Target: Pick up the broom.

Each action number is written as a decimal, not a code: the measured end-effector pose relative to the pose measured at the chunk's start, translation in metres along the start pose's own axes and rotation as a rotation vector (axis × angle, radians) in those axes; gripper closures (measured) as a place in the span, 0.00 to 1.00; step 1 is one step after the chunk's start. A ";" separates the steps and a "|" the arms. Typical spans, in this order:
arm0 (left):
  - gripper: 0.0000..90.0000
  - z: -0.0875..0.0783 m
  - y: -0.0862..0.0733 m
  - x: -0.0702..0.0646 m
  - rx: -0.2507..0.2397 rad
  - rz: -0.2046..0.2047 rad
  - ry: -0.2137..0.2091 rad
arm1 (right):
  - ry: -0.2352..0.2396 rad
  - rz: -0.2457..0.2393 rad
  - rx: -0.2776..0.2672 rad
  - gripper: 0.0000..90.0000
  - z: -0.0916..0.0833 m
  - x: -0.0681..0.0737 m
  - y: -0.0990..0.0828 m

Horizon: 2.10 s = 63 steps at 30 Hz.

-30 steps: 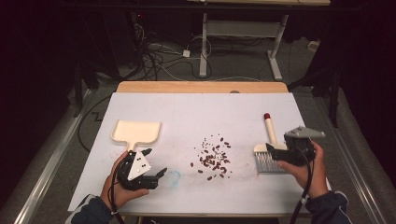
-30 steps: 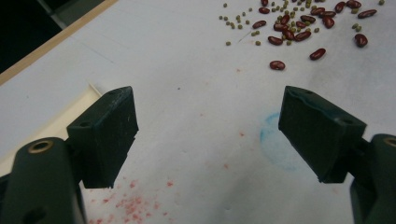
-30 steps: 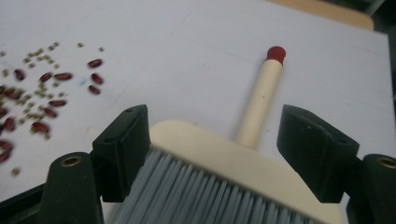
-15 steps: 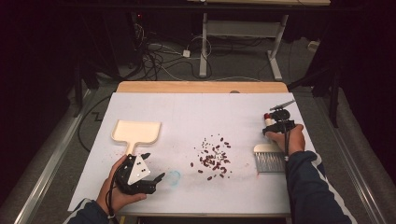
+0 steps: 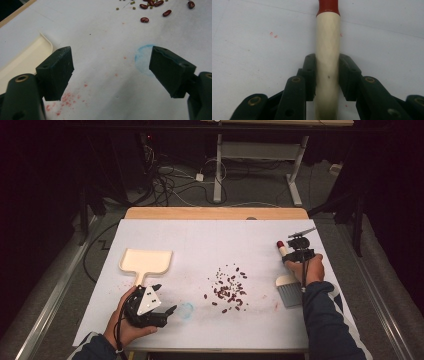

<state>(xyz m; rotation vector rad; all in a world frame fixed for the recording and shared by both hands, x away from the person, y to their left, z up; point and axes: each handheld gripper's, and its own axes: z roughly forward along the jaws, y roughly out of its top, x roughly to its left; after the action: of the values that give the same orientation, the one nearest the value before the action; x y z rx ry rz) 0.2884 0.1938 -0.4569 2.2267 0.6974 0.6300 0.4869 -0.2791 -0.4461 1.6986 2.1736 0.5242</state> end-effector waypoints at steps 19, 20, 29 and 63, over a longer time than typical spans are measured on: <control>0.23 -0.007 0.022 -0.002 -0.139 -0.094 -0.067 | 0.142 -0.086 -0.479 0.78 -0.084 0.005 -0.050; 0.23 -0.006 0.025 -0.004 -0.148 -0.097 -0.076 | 0.145 -0.101 -0.497 0.78 -0.088 0.007 -0.052; 0.26 0.017 0.086 -0.039 -0.237 -0.046 -0.247 | 0.201 -0.143 -0.638 0.78 -0.124 0.032 -0.059; 0.72 0.066 0.148 -0.071 -0.325 -0.116 -0.376 | 0.341 -0.313 -0.915 0.78 -0.178 0.143 -0.094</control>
<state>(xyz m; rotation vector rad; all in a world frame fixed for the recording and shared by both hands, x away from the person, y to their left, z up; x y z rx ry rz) 0.3193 0.0274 -0.4043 1.9129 0.4873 0.2344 0.2895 -0.1758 -0.3394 0.8004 1.8523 1.4984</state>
